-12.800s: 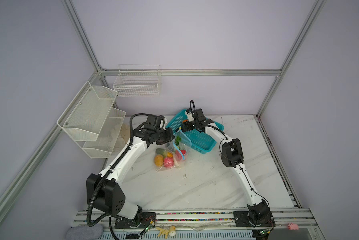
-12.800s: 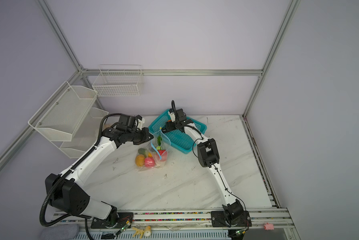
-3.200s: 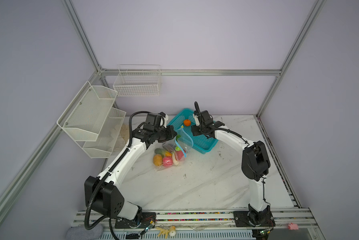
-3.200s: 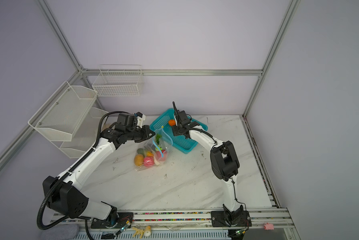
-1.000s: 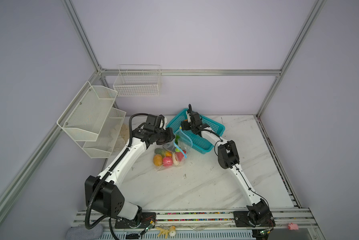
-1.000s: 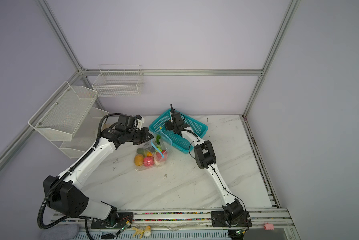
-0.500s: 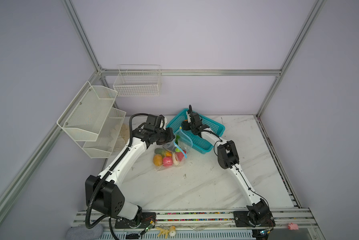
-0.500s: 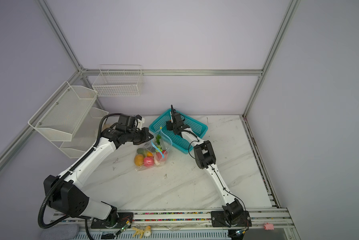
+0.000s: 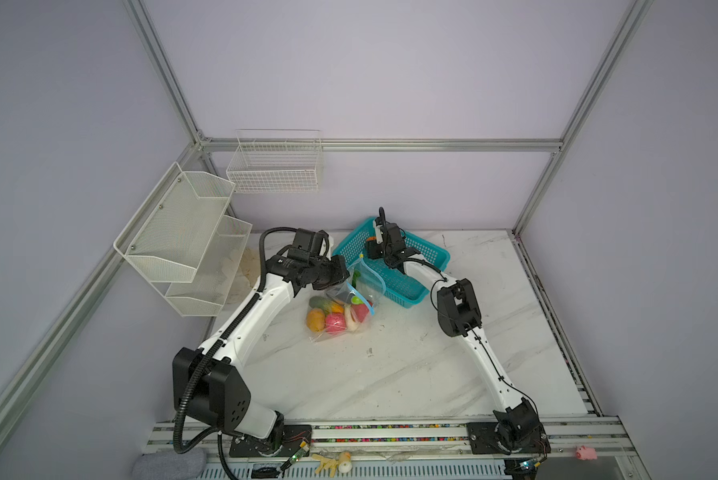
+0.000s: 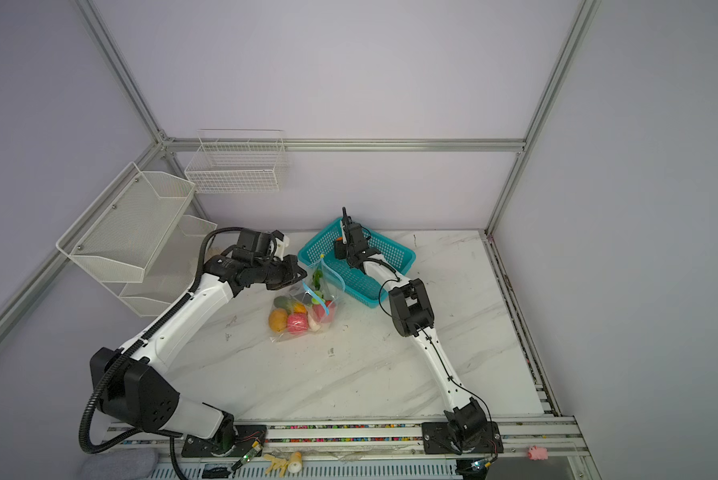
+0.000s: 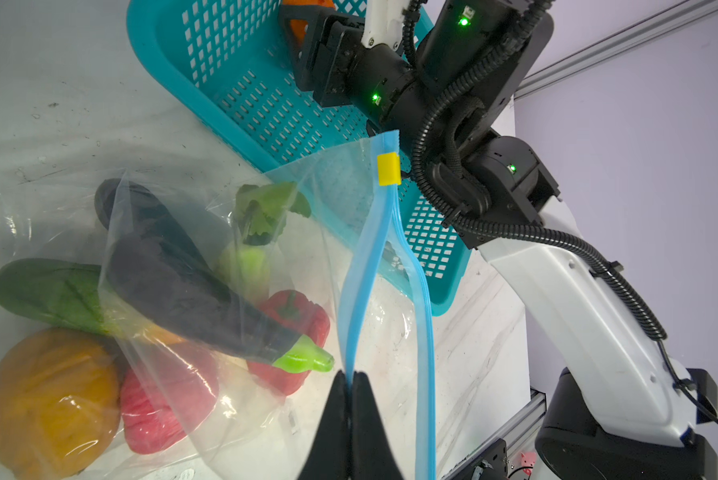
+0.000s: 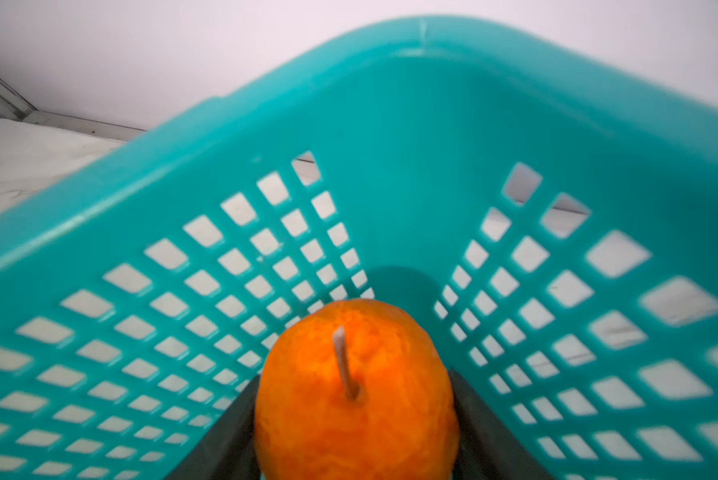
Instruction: Place the food in the zip-top bag and seal the zipper
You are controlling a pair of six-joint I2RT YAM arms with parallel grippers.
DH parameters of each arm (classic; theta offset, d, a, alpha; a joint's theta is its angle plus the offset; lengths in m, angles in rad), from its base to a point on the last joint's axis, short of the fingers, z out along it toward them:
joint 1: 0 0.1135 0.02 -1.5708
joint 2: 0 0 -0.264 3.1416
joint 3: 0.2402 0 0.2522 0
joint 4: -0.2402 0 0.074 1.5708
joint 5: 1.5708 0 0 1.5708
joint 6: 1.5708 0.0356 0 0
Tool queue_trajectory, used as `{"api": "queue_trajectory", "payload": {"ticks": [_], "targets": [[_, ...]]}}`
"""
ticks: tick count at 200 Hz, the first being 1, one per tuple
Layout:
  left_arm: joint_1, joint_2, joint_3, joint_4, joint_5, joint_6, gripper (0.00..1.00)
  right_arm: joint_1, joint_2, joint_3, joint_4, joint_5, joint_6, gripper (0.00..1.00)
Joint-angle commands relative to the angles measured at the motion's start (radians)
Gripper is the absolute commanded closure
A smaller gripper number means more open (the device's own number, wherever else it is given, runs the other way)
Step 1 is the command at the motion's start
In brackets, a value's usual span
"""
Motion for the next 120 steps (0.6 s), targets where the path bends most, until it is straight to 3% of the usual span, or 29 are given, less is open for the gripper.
{"api": "queue_trajectory", "payload": {"ticks": [1, 63, 120], "targets": [[0.008, 0.001, 0.062, 0.011, -0.006, 0.019, 1.00, -0.004, -0.092, -0.025, 0.033, -0.003, -0.010, 0.36], [0.009, 0.012, 0.068, 0.011, 0.000, 0.015, 1.00, -0.004, -0.143, -0.082, 0.028, -0.014, -0.025, 0.40], [0.008, 0.021, 0.067, 0.015, 0.003, 0.015, 1.00, -0.010, -0.287, -0.235, 0.039, 0.003, -0.062, 0.40]]}}
